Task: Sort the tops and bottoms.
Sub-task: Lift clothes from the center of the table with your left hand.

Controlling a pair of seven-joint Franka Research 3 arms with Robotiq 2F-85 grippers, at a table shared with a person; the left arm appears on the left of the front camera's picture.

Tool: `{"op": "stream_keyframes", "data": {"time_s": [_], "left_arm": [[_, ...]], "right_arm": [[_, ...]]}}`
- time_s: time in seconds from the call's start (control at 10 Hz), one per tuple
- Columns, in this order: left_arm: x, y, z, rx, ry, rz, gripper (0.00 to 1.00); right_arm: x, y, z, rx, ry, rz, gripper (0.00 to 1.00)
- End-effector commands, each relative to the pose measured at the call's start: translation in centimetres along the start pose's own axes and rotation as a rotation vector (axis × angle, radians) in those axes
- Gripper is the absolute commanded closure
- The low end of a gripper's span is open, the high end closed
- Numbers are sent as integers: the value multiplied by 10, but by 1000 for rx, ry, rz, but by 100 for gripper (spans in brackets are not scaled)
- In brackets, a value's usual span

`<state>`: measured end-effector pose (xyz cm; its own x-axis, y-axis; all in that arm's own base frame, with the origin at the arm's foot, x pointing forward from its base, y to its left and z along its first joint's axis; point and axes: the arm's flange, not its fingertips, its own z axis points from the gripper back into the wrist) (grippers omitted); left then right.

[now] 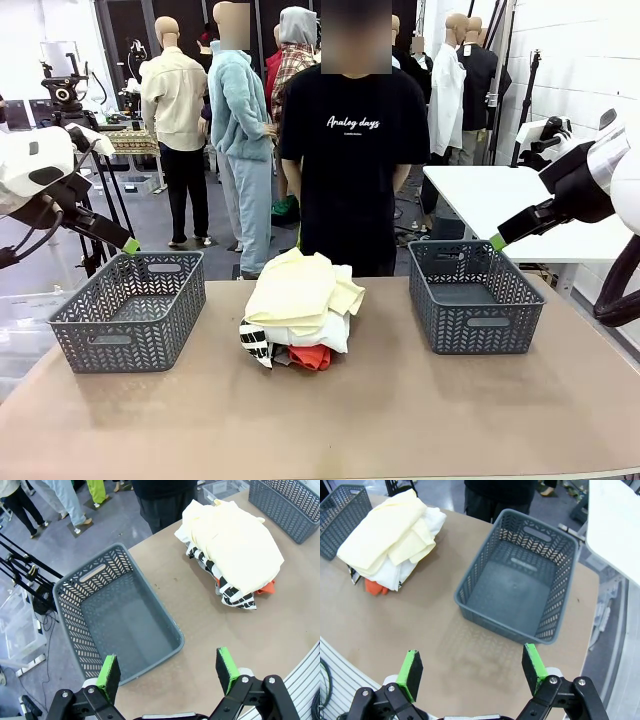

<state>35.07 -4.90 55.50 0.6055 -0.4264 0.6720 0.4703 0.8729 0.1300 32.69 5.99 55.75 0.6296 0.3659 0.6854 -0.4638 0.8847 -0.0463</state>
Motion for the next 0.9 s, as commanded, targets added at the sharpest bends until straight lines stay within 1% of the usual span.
{"op": "stream_keyframes", "data": {"time_s": [0.0, 0.6, 0.7, 0.8], "left_arm": [[0, 1, 1, -1, -4, 2, 0], [0, 0, 0, 0, 0, 0, 0], [11, -5, -15, -67, -8, -4, 0], [32, -11, -32, -44, -9, -7, 0]], "right_arm": [[0, 0, 0, 3, 0, 1, 0], [0, 0, 0, 3, 0, 1, 0], [0, 0, 0, 3, 0, 1, 0], [0, 0, 0, 3, 0, 1, 0]]}}
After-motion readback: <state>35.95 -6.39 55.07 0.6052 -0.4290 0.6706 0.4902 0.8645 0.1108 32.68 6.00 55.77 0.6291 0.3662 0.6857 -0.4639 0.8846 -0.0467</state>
